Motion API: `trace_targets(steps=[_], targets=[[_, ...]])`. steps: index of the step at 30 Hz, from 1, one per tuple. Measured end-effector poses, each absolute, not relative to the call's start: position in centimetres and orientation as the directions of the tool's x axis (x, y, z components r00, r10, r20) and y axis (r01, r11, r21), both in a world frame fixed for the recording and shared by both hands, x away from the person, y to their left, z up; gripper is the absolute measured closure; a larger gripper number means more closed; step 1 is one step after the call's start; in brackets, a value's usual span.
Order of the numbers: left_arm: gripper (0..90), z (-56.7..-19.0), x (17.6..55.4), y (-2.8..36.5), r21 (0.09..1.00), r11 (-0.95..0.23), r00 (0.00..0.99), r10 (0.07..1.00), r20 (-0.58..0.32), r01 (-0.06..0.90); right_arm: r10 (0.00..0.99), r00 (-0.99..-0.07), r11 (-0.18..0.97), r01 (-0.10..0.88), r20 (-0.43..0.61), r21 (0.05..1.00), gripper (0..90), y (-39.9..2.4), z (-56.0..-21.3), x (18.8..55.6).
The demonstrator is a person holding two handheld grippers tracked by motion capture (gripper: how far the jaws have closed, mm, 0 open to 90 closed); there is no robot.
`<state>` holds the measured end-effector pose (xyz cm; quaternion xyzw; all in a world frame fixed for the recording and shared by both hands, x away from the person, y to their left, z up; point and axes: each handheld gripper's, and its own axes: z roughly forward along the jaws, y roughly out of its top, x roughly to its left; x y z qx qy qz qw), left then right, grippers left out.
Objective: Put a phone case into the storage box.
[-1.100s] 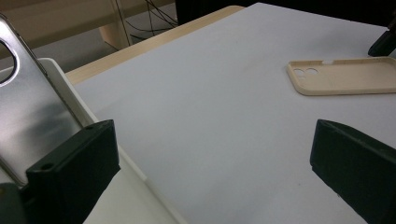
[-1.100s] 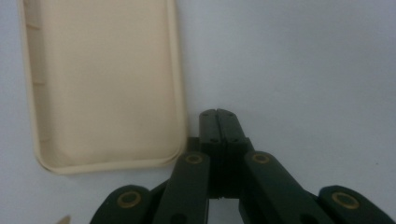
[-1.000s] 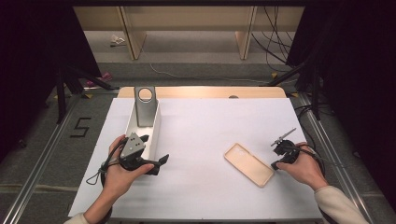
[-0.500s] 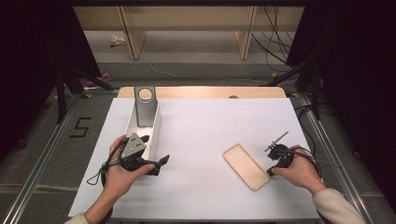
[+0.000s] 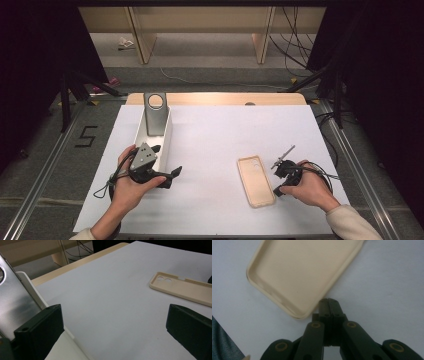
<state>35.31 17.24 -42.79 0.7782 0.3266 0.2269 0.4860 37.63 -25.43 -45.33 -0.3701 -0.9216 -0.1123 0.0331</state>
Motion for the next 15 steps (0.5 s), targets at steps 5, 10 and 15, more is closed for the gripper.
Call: trace_targets(steps=[5,10,15], targets=[[0.5,-42.8,35.3,17.2,0.905,-0.314,0.684,0.729,0.035,0.287,0.661,-0.736,0.711,0.676,0.147,0.192,90.0,-24.8,-45.3,37.5],[0.5,-42.8,35.3,17.2,0.904,-0.314,0.684,0.729,0.034,0.289,0.646,-0.749,0.721,0.662,0.148,0.203,90.0,-24.2,-45.3,37.4],[0.5,-42.8,35.3,17.2,0.905,-0.314,0.685,0.728,0.034,0.288,0.635,-0.758,0.730,0.652,0.148,0.206,90.0,-23.6,-45.4,37.3]])
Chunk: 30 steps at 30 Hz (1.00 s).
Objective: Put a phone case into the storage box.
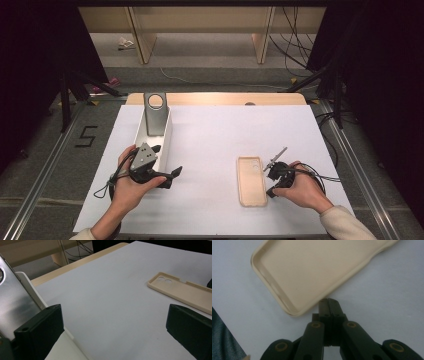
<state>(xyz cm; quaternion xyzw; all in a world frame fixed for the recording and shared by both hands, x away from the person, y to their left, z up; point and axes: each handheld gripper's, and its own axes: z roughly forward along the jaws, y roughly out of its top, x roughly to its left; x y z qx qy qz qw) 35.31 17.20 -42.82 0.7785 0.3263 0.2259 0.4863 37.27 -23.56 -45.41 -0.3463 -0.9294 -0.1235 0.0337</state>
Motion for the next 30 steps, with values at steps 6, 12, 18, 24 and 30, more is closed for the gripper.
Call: trace_targets(steps=[6,12,18,24,30], targets=[[0.5,-42.8,35.3,17.2,0.905,-0.316,0.687,0.726,0.035,0.287,0.625,-0.767,0.737,0.640,0.144,0.216,90.0,-23.4,-45.4,37.3],[0.5,-42.9,35.3,17.2,0.904,-0.316,0.687,0.726,0.035,0.288,0.582,-0.811,0.784,0.579,0.061,0.222,79.8,-23.9,-44.6,37.3],[0.5,-42.8,35.4,17.0,0.904,-0.315,0.688,0.725,0.032,0.289,0.455,-0.888,0.862,0.420,-0.069,0.283,53.0,-24.1,-43.6,37.2],[0.5,-42.8,35.3,16.9,0.902,-0.321,0.690,0.723,0.036,0.289,0.363,-0.925,0.891,0.310,-0.112,0.330,36.7,-23.1,-43.4,36.9],[0.5,-42.8,35.1,17.0,0.903,-0.319,0.687,0.725,0.037,0.289,0.345,-0.932,0.890,0.287,-0.110,0.353,30.4,-22.6,-43.2,36.7]])
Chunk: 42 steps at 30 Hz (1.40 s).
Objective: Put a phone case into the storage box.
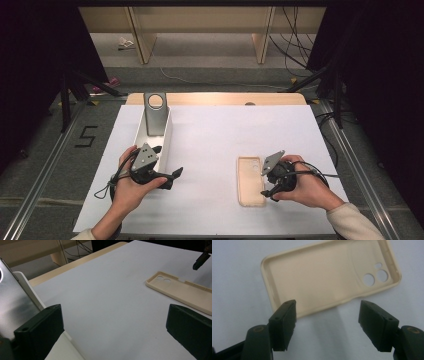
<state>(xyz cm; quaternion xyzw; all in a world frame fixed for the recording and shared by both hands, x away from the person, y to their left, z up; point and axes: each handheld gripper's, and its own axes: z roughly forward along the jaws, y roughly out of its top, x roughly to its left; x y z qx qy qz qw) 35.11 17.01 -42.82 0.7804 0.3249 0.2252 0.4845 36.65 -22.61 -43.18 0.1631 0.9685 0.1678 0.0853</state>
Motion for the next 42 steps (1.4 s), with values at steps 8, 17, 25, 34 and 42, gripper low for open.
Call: trace_targets(steps=[8,17,25,34,42], targets=[[0.5,-42.9,34.9,17.2,0.904,-0.318,0.688,0.725,0.037,0.286,0.295,-0.949,0.912,0.243,-0.115,0.330,28.7,-21.2,-43.4,36.0],[0.5,-43.0,34.9,17.2,0.903,-0.319,0.690,0.723,0.036,0.287,0.227,-0.964,0.943,0.181,-0.141,0.278,29.8,-19.6,-43.8,35.6],[0.5,-42.9,34.9,17.1,0.904,-0.321,0.692,0.721,0.039,0.284,0.169,-0.974,0.964,0.131,-0.151,0.231,33.4,-18.4,-44.2,35.4],[0.4,-42.8,34.9,17.1,0.905,-0.319,0.692,0.721,0.038,0.282,0.128,-0.981,0.976,0.099,-0.144,0.196,35.6,-17.7,-44.4,35.1],[0.5,-42.9,34.9,17.1,0.904,-0.320,0.692,0.721,0.039,0.283,0.110,-0.985,0.982,0.086,-0.133,0.169,35.5,-17.4,-44.8,34.8]])
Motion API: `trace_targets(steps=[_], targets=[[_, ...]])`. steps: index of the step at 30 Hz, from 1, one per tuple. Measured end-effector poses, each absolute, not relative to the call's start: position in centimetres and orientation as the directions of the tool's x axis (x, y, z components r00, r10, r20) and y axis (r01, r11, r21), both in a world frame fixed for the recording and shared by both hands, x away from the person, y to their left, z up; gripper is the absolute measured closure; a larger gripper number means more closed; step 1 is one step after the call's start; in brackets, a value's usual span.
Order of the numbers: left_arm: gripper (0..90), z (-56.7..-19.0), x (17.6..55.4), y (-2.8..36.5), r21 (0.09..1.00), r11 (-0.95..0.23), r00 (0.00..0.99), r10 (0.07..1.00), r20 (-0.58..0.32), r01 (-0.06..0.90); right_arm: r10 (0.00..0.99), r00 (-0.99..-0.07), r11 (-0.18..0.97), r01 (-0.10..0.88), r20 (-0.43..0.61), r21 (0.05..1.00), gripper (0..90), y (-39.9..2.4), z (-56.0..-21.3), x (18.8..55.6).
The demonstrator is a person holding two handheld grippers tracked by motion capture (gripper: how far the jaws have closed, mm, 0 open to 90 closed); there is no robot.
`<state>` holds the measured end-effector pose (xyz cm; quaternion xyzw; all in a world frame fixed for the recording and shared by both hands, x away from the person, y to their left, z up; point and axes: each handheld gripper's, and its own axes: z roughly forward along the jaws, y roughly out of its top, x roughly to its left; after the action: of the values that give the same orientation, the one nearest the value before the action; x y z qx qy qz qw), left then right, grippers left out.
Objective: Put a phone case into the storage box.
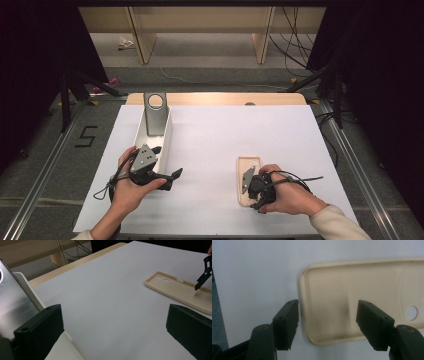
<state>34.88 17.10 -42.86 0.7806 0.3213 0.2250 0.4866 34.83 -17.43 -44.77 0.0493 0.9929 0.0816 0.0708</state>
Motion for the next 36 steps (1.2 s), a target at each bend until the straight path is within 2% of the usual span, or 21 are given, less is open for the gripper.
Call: trace_targets(steps=[11,20,21,31,36], targets=[[0.5,-42.9,34.8,17.0,0.904,-0.321,0.694,0.719,0.039,0.281,0.079,-0.989,0.990,0.063,-0.123,0.129,44.0,-16.9,-45.2,34.4],[0.4,-42.9,34.8,17.0,0.904,-0.321,0.695,0.718,0.039,0.282,0.058,-0.994,0.990,0.045,-0.094,0.132,57.4,-16.8,-45.3,34.3],[0.4,-42.9,34.8,17.0,0.904,-0.322,0.696,0.717,0.039,0.281,0.061,-0.995,0.992,0.051,-0.084,0.118,61.3,-16.7,-45.2,34.2],[0.4,-42.9,34.8,16.9,0.903,-0.324,0.697,0.716,0.040,0.281,0.031,-0.995,0.995,0.022,-0.093,0.097,74.8,-16.5,-45.2,33.9],[0.4,-42.9,34.8,17.0,0.903,-0.325,0.696,0.717,0.041,0.282,0.021,-0.995,0.995,0.012,-0.093,0.095,78.4,-16.4,-45.2,33.7]])
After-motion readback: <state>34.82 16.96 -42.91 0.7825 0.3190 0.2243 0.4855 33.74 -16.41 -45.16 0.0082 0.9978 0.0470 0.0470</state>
